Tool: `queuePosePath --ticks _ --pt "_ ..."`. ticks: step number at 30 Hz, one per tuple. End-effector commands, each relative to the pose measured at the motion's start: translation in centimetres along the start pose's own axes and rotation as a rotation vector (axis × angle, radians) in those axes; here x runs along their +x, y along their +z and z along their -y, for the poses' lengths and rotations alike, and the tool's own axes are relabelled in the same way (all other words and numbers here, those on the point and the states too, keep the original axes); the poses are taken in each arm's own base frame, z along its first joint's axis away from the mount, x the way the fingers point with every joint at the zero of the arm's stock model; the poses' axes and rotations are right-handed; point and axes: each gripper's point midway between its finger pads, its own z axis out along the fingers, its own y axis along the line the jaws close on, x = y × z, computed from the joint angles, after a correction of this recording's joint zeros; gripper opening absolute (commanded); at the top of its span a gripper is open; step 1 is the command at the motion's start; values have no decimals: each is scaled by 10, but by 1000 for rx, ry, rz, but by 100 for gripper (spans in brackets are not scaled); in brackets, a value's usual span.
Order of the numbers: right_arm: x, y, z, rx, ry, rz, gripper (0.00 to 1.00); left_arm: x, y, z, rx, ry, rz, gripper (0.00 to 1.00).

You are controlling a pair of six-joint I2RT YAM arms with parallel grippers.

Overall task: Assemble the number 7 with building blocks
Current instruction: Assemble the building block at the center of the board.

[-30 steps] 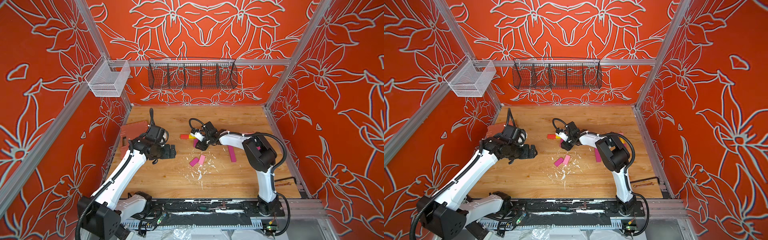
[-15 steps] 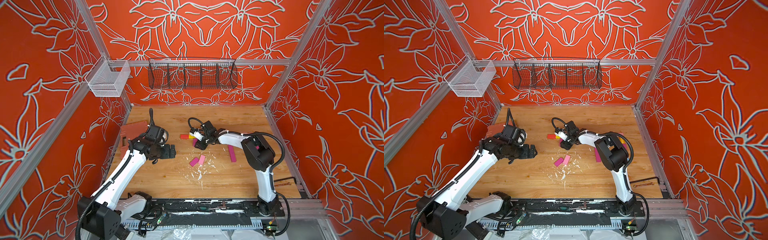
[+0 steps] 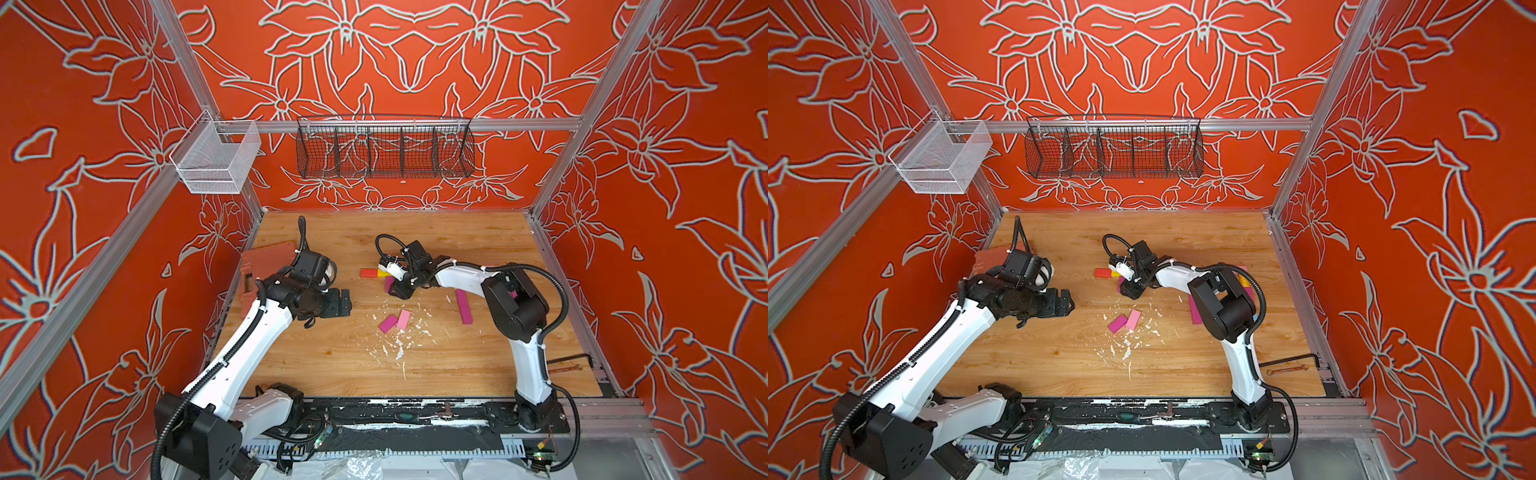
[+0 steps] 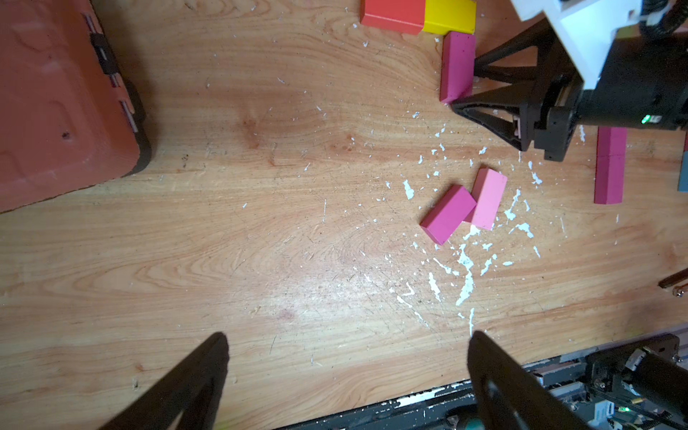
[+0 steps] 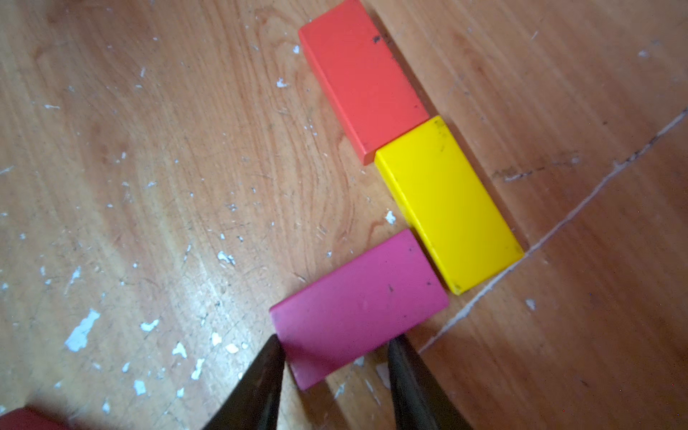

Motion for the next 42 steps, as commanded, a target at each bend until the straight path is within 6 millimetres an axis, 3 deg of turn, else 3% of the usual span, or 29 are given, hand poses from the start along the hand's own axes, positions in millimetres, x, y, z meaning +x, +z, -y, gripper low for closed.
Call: queuePosePath --ticks 1,6,11,16,19,22,29,35,42 --pt "32 14 -6 -39 18 -103 51 4 2 -3 -3 -1 -18 97" --pt "8 -9 -10 -47 27 -13 58 5 7 0 13 -3 -37 97" --pt "-19 -53 -6 -34 87 98 64 5 13 12 76 -34 -58 97" --pt "-20 -90 -3 16 160 128 70 9 32 33 133 -46 -80 97" --pt "-12 -101 -1 39 197 122 71 15 50 46 126 -29 -124 97" --pt "-2 -96 5 69 235 83 65 17 63 54 106 -32 -142 97" --pt "11 -61 15 72 335 21 40 20 78 50 58 -52 -125 97" --pt "15 -34 14 41 371 -3 37 27 81 45 41 -42 -130 97" --pt "18 -18 10 16 379 -16 37 29 78 42 33 -12 -132 97"
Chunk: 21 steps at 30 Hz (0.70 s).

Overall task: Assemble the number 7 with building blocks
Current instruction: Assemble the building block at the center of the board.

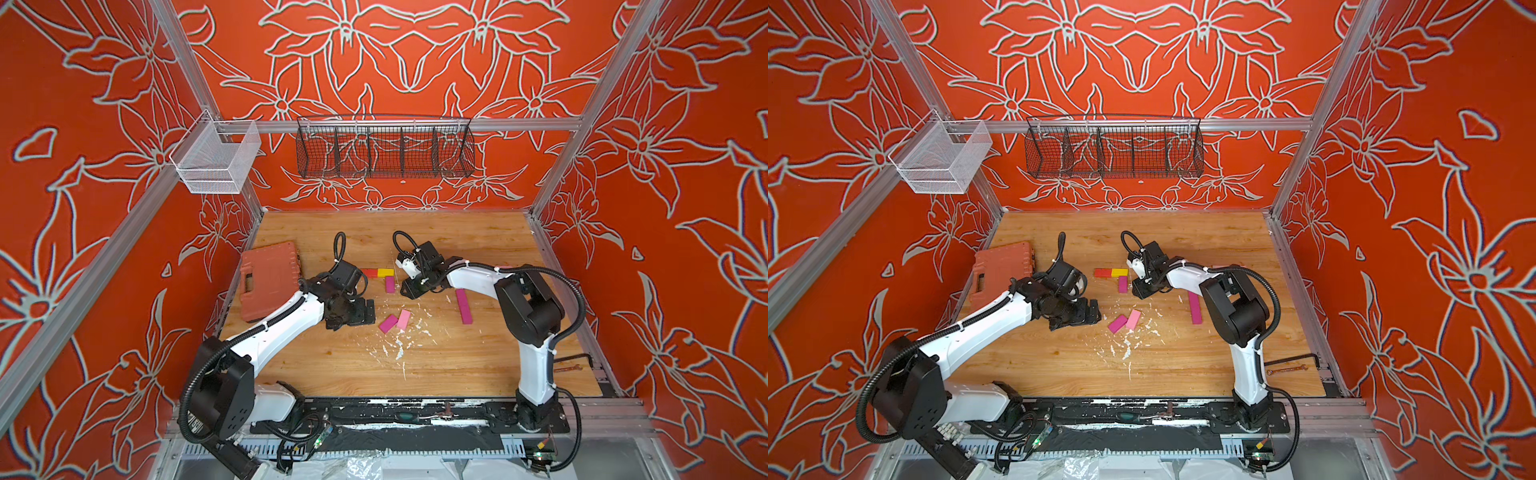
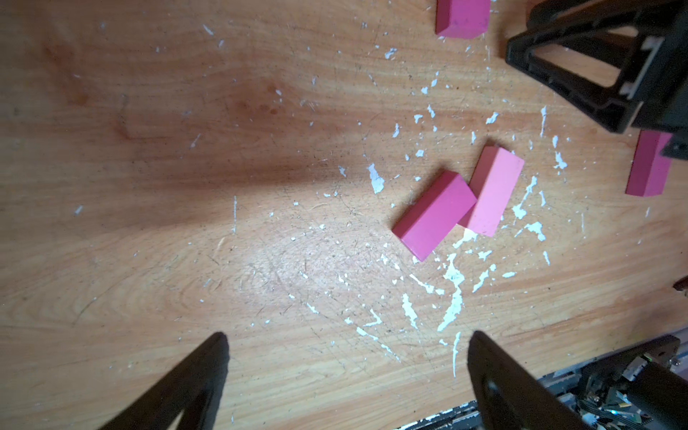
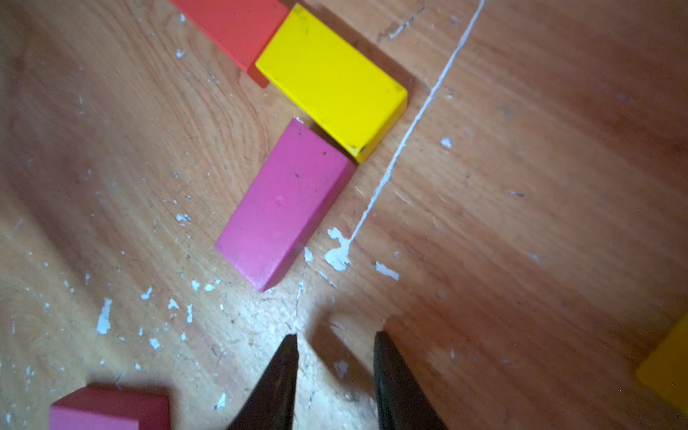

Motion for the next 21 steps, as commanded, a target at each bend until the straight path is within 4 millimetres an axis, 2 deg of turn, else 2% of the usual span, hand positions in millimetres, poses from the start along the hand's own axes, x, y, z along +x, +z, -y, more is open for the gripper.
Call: queuePosePath --ticks 1,8,21 --pt "-7 7 -6 -23 8 10 37 0 -5 -1 -12 23 13 97" --pt "-6 16 -7 -35 6 -2 36 0 -6 -1 -18 43 11 97" --pt "-7 18 -11 -42 -20 -5 37 -4 -7 -1 -32 57 13 97"
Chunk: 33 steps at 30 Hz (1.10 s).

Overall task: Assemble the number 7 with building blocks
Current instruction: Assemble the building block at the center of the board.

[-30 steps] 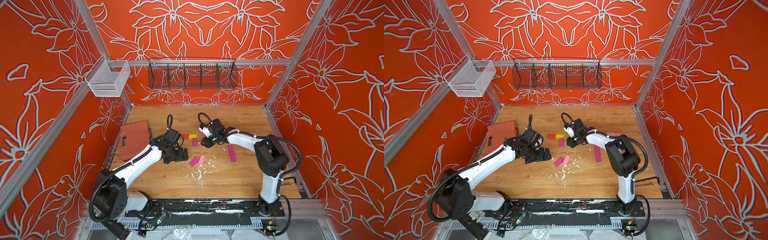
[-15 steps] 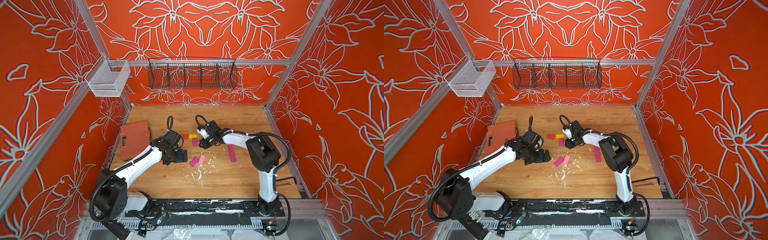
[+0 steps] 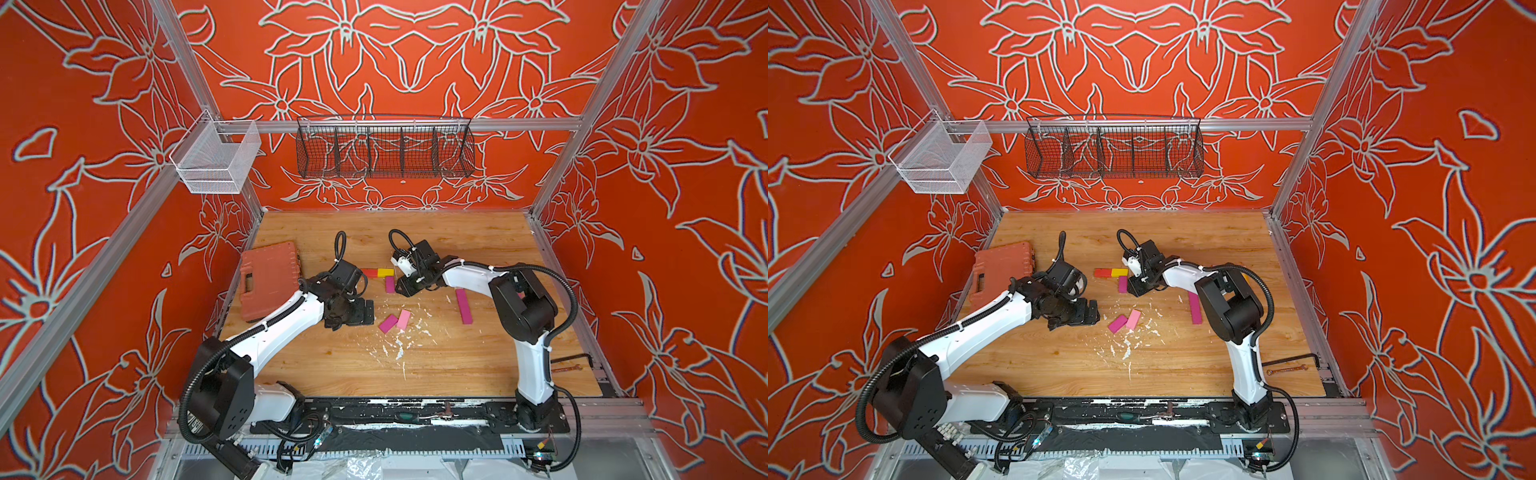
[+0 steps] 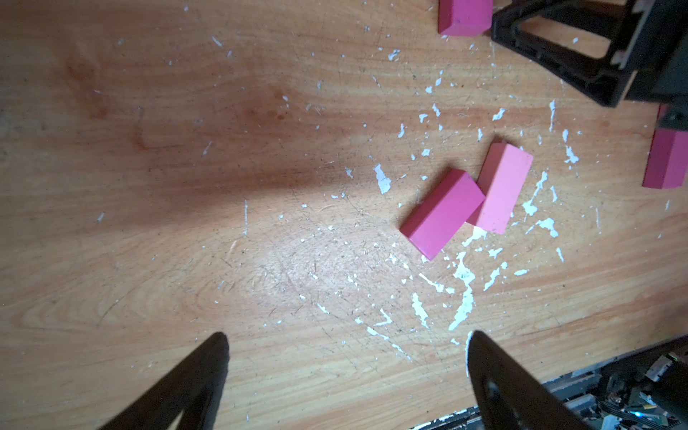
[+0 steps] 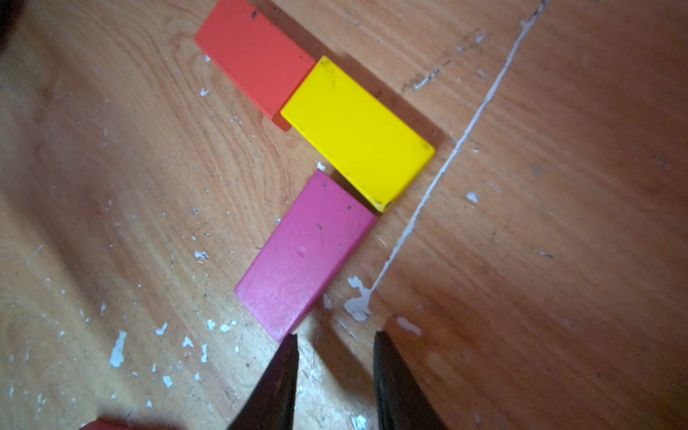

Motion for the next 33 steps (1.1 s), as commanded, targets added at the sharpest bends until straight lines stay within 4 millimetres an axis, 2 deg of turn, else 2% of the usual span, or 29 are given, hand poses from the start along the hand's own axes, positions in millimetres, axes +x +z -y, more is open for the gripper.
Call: queuePosePath --ticks 1,23,27,33 --pt "7 8 -4 -14 -5 -31 37 -2 -4 2 -11 21 3 97" --pt "10 8 -4 -15 -4 -38 38 -1 -2 4 3 31 -8 97" --pt "0 -6 -10 -26 -17 -4 45 -1 1 12 39 52 -17 98" --pt "-10 -46 -17 1 -32 52 56 0 9 30 51 143 -43 97"
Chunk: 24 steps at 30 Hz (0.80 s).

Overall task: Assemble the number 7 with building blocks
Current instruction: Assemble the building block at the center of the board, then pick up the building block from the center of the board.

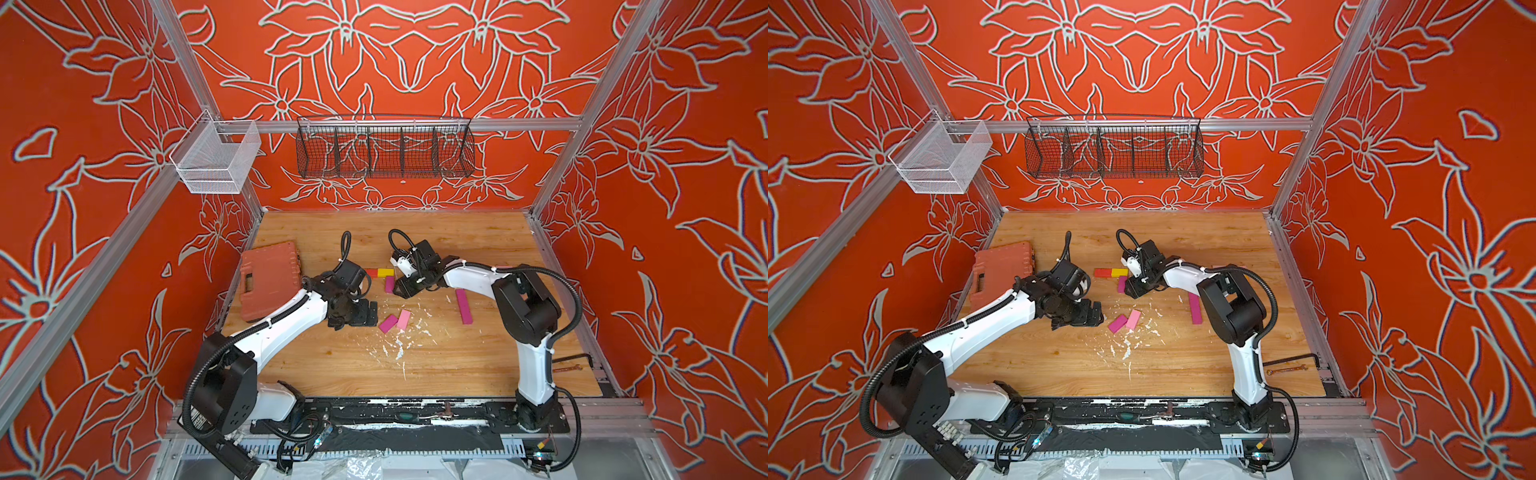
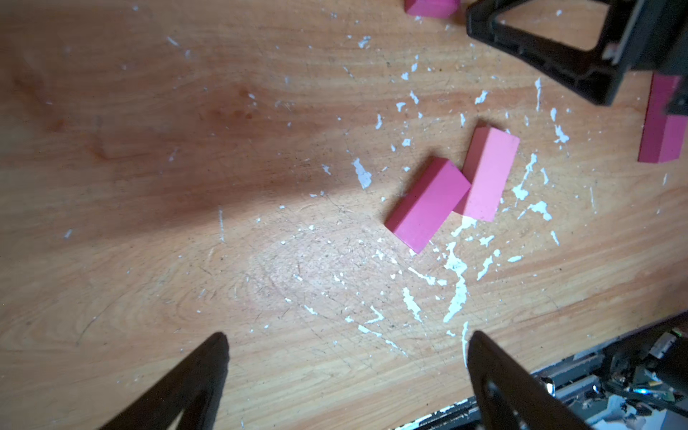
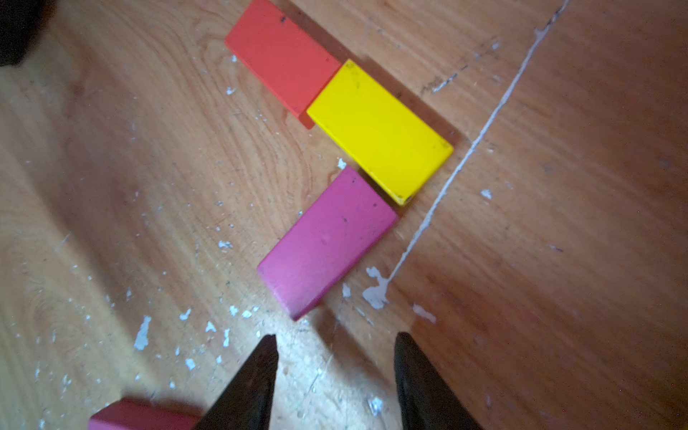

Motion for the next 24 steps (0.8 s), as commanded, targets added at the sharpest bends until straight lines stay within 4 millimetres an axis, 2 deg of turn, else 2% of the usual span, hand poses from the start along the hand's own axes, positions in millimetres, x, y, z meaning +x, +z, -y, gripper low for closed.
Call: queuePosePath --ticks 1,9,14,20,24 --pt "-7 -35 -7 26 -20 36 56 -5 5 16 20 72 -16 97" --pt "10 -101 15 166 49 56 59 -3 43 39 -21 221 -106 100" --pt "25 -134 27 212 89 79 61 -5 67 38 -88 271 -155 95" --pt "35 -161 33 254 91 133 62 -6 83 33 -131 318 -185 86" --pt "38 -170 37 273 97 160 62 -7 91 34 -123 357 -198 76"
